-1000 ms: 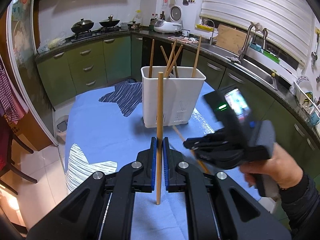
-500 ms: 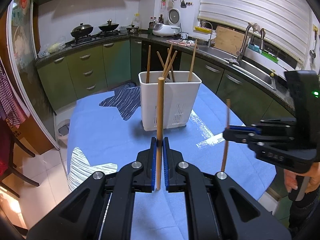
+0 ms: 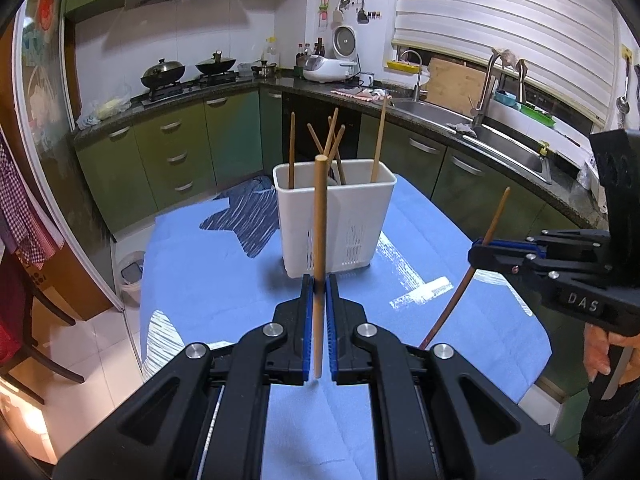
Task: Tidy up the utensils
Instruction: 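Lift both held chopsticks upright and carry them over the white caddy, then lower both chopsticks into the caddy and open both grippers to release them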
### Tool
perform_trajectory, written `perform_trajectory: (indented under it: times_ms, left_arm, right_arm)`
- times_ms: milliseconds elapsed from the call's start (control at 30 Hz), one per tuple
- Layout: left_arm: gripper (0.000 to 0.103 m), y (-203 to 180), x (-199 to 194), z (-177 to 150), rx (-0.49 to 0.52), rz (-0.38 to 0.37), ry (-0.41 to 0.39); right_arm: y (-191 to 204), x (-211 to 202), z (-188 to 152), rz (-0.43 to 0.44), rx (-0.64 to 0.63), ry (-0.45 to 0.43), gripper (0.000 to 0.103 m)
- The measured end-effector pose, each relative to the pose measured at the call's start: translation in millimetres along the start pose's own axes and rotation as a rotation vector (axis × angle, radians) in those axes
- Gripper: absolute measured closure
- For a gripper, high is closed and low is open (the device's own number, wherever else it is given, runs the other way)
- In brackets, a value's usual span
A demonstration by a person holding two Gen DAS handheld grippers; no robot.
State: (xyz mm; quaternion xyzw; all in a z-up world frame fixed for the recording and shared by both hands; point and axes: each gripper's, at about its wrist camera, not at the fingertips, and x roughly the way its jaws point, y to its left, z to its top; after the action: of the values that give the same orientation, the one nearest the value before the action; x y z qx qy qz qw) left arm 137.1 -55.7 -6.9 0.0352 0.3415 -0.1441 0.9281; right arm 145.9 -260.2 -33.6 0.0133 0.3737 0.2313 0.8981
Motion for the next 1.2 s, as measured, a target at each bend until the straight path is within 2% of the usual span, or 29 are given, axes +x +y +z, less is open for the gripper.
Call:
perform_trajectory:
  times_ms: [200, 400, 700, 933, 1100, 1200]
  left_arm:
    - [0.097, 2.7, -6.5, 25.0, 0.008, 0.004, -0.028]
    - [0.097, 1.8, -20.6, 64.3, 0.028, 0.018, -0.102]
    - [0.097, 2.7, -30.6, 133.1, 0.037, 0.056, -0.236]
    - [0.097, 1.0, -2.2, 170.3, 0.032, 0.069, -0.263]
    - [0.097, 1.6, 24.9, 180.7, 0.027, 0.080, -0.262]
    - [0.097, 7.0, 44.7, 178.9, 0.018, 0.086, -0.229]
  right_arm:
    - [-1.4, -15.5, 22.5, -0.006, -0.014, -0.043, 0.096]
    - [-9.7, -19.9, 35.5, -0.013, -0.012, -0.063, 0.096]
    - [-34.5, -12.9, 35.6, -0.027, 0.026, -0.046, 0.096]
    - [-53.4, -9.2, 35.1, -0.036, 0.049, -0.040, 0.096]
    - [-61.6, -6.4, 32.6, -0.037, 0.061, -0.034, 0.096]
    - [-66.0, -5.8, 33.4, -0.038, 0.070, -0.035, 0.096]
